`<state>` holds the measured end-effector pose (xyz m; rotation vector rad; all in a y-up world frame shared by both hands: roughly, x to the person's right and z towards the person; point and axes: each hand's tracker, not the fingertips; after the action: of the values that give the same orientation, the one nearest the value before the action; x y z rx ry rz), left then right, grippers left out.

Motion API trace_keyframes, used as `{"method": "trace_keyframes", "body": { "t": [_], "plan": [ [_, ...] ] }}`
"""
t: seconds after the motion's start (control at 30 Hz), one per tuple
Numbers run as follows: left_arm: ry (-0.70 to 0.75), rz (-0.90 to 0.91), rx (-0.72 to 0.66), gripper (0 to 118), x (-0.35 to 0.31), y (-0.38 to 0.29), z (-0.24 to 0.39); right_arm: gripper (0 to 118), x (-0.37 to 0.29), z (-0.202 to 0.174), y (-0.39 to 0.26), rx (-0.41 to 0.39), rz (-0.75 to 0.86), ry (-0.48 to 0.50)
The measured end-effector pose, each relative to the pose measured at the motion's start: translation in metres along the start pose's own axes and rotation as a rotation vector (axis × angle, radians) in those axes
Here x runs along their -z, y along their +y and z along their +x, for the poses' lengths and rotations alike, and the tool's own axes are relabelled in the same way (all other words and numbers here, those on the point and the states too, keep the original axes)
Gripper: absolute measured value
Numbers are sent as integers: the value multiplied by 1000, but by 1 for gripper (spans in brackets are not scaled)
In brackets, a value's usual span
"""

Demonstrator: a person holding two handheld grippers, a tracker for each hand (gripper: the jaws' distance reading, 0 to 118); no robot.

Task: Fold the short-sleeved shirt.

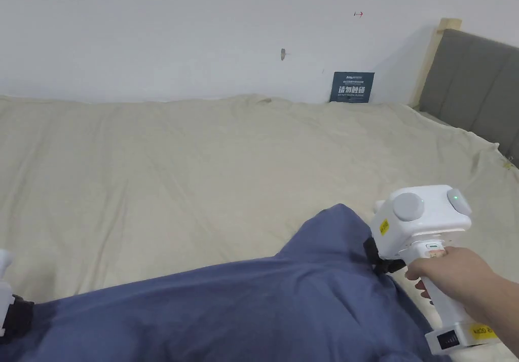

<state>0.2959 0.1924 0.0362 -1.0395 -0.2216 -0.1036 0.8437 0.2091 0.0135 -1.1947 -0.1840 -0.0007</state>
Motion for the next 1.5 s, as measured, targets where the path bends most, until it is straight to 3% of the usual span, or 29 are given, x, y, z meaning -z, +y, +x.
{"method": "trace_keyframes", "body": {
  "t": [0.1,0.23,0.33,0.4,0.43,0.5,0.73,0.97,1.1,1.37,1.5],
  "plan": [
    [1,-5,-9,5,1,0,0,0,10,9,-17,28,62,14],
    [-24,8,-63,5,-11,1,-7,0,-36,38,-24,210,171,205],
    [-50,29,-71,5,-32,4,-9,0,-78,54,-40,302,225,324],
    [-77,64,-82,5,-54,8,-11,0,-104,61,-52,324,256,391],
    [-78,80,-78,5,-66,11,-12,0,-123,60,-61,295,288,396],
    [-82,122,-55,5,-95,17,-12,0,-158,57,-73,247,337,370],
    [-143,273,-59,5,-196,56,-15,0,-260,70,-60,232,455,400],
    [-96,447,-28,5,-281,116,-15,0,-360,57,-15,151,658,326],
    [7,524,11,5,-296,157,-16,0,-384,45,31,145,728,308],
    [-4,612,-94,5,-290,250,-31,0,-400,17,144,222,856,235],
    [-6,674,-115,5,-287,295,-38,0,-413,8,193,196,916,167]
  ]
}}
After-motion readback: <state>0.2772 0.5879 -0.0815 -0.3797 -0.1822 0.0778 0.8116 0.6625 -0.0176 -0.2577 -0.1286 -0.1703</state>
